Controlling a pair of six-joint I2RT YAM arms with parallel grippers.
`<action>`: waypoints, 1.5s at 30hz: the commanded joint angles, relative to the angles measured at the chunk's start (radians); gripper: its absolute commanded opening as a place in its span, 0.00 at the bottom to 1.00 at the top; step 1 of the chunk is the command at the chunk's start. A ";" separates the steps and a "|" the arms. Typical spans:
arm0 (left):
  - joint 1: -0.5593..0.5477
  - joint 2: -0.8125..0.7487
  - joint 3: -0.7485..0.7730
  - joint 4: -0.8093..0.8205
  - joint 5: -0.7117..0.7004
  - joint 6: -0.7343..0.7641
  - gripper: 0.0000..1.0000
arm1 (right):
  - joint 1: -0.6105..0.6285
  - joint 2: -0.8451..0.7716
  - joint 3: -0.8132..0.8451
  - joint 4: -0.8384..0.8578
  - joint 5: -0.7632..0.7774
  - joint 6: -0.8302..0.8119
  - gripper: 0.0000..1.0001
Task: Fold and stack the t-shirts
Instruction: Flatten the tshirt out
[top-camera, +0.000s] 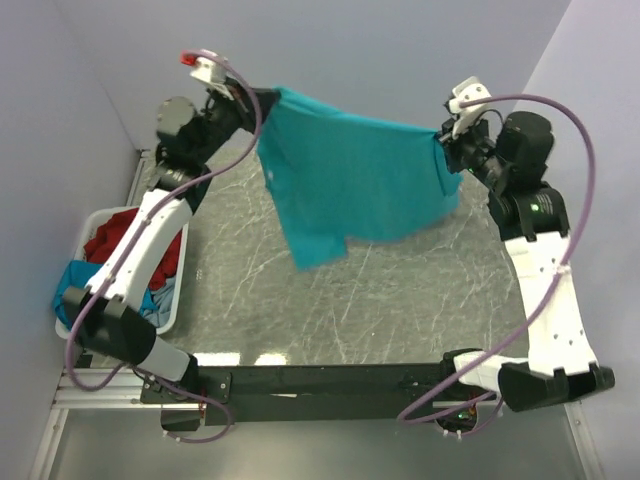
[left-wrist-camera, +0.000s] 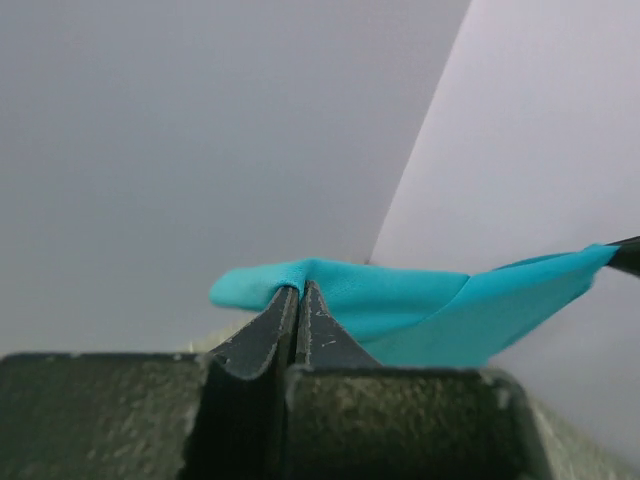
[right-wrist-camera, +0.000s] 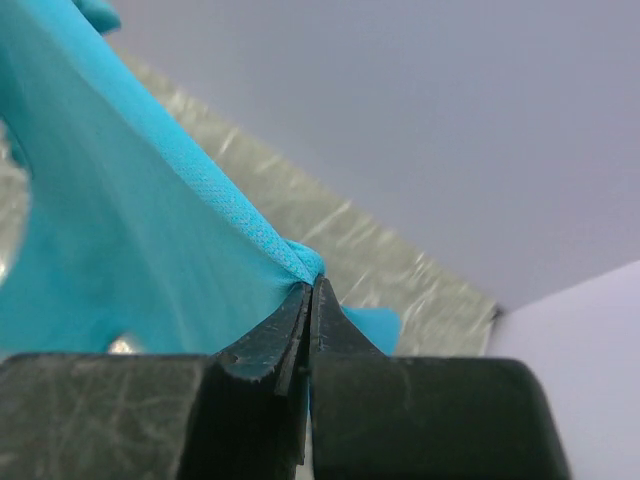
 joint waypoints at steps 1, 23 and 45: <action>0.001 -0.129 0.031 0.121 0.000 -0.016 0.00 | -0.006 -0.068 0.028 0.046 -0.017 0.002 0.00; -0.151 -0.476 -0.216 0.136 -0.081 0.168 0.00 | -0.006 -0.283 -0.062 0.028 0.001 0.019 0.00; 0.042 0.089 0.053 -0.191 -0.226 0.060 0.92 | -0.028 0.233 -0.198 0.110 -0.039 -0.027 0.82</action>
